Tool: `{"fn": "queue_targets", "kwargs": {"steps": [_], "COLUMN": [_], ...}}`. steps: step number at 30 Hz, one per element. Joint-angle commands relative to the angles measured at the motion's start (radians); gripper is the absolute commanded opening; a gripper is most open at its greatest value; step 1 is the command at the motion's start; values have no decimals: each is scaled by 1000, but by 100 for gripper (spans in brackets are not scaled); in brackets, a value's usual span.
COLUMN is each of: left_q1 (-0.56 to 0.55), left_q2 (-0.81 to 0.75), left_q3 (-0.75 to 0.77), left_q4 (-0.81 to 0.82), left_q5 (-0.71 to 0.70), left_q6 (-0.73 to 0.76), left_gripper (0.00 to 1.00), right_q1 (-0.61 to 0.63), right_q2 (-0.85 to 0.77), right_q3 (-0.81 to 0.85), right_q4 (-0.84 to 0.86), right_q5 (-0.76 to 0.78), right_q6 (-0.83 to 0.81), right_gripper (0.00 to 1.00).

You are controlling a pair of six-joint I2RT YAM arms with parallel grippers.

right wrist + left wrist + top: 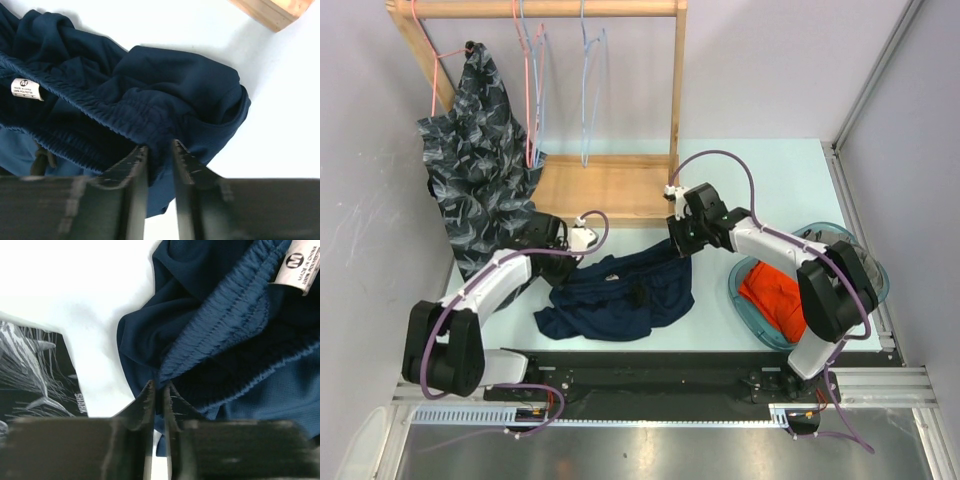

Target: Place the shorts on the hanger

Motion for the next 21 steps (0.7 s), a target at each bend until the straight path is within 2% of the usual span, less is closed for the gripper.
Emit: {"fn": "queue_targets", "kwargs": {"steps": [1, 2, 3, 5, 6, 8, 9, 10, 12, 14, 16, 21], "left_q1": [-1, -3, -1, -1, -1, -1, -1, -1, -1, -1, -1, 14], "left_q2": [-84, -113, -148, -254, -289, -380, -406, -429, -474, -477, -460, -298], "left_q3": [14, 19, 25, 34, 51, 77, 117, 141, 239, 321, 466, 829], "left_q4": [-44, -62, -106, -171, -239, -297, -361, -386, -457, -488, -502, -377], "left_q5": [42, 77, 98, 136, 174, 185, 197, 197, 199, 211, 225, 211], "left_q6": [25, 38, 68, 114, 148, 163, 176, 174, 160, 130, 58, -215], "left_gripper": [22, 28, 39, 48, 56, 62, 67, 69, 75, 76, 76, 75], "right_q1": [-16, -12, -6, 15, 24, 27, 26, 24, 12, -3, -26, -60], "right_q2": [-36, -60, -76, -123, -139, -179, -220, -244, -312, -350, -402, -478], "right_q3": [7, 7, 7, 7, 7, 7, 7, 7, 7, 9, 21, 52], "right_q4": [-21, -32, -42, -84, -99, -133, -137, -148, -151, -148, -133, -69], "right_q5": [-31, -54, -68, -84, -85, -89, -88, -85, -80, -80, -80, -56], "right_q6": [-43, -57, -68, -100, -102, -125, -128, -132, -138, -134, -128, -122], "right_gripper": [31, 32, 36, 46, 63, 77, 89, 94, 100, 100, 100, 100]}}
